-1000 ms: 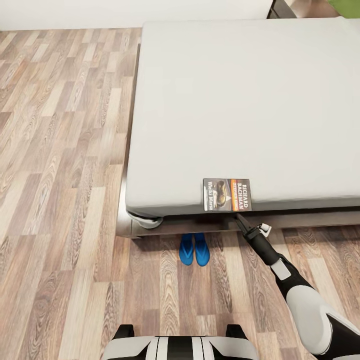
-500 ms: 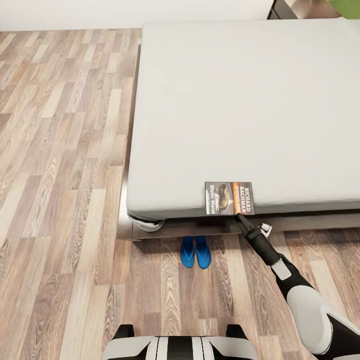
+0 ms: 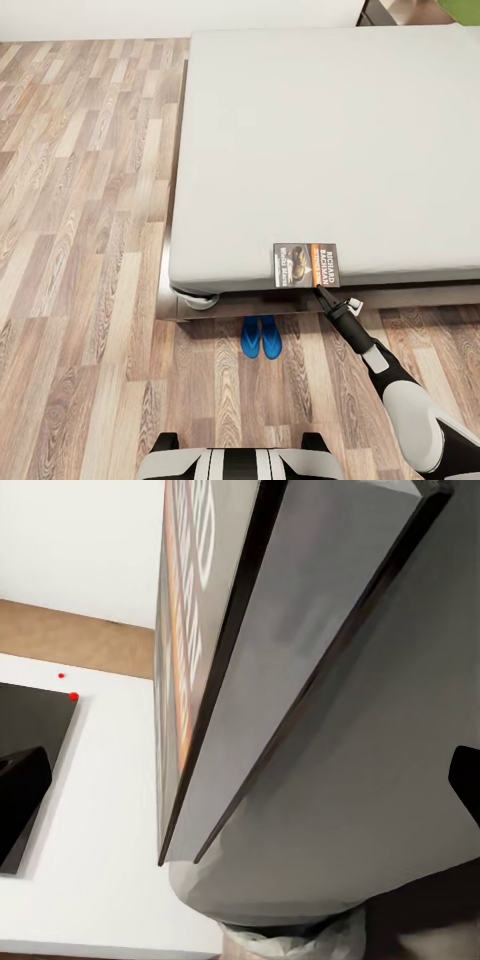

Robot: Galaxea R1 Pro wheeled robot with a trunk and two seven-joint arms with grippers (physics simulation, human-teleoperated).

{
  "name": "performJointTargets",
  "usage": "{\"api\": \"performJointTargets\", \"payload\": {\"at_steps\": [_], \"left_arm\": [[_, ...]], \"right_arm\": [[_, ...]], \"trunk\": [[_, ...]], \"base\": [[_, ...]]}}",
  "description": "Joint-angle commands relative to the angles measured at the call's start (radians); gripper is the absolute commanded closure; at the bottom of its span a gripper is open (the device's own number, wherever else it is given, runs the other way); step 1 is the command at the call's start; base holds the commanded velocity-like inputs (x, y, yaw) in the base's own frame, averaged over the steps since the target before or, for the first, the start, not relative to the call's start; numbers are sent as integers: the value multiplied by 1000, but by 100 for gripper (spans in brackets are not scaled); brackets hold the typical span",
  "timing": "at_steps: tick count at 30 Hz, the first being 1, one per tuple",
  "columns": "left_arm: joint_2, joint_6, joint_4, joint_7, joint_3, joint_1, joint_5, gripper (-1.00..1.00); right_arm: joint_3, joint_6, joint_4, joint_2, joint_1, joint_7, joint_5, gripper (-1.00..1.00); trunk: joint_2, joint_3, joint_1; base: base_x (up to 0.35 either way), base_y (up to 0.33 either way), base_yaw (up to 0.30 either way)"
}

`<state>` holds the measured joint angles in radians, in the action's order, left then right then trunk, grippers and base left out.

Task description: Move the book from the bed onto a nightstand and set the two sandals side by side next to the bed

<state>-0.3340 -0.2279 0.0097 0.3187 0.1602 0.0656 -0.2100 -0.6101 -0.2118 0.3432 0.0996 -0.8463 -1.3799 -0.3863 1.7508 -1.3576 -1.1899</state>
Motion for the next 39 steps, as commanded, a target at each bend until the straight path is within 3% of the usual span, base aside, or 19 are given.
{"api": "performJointTargets", "payload": {"at_steps": [1, 39], "left_arm": [[0, -4, 1, 1, 9, 0, -9, -100], [0, -4, 1, 2, 9, 0, -9, -100]], "right_arm": [[-2, -11, -1, 0, 0, -4, -2, -100], [-2, -11, -1, 9, 0, -4, -2, -100]], "trunk": [[0, 0, 0], [0, 0, 0]], "base": [[2, 1, 0], [10, 5, 0]]}}
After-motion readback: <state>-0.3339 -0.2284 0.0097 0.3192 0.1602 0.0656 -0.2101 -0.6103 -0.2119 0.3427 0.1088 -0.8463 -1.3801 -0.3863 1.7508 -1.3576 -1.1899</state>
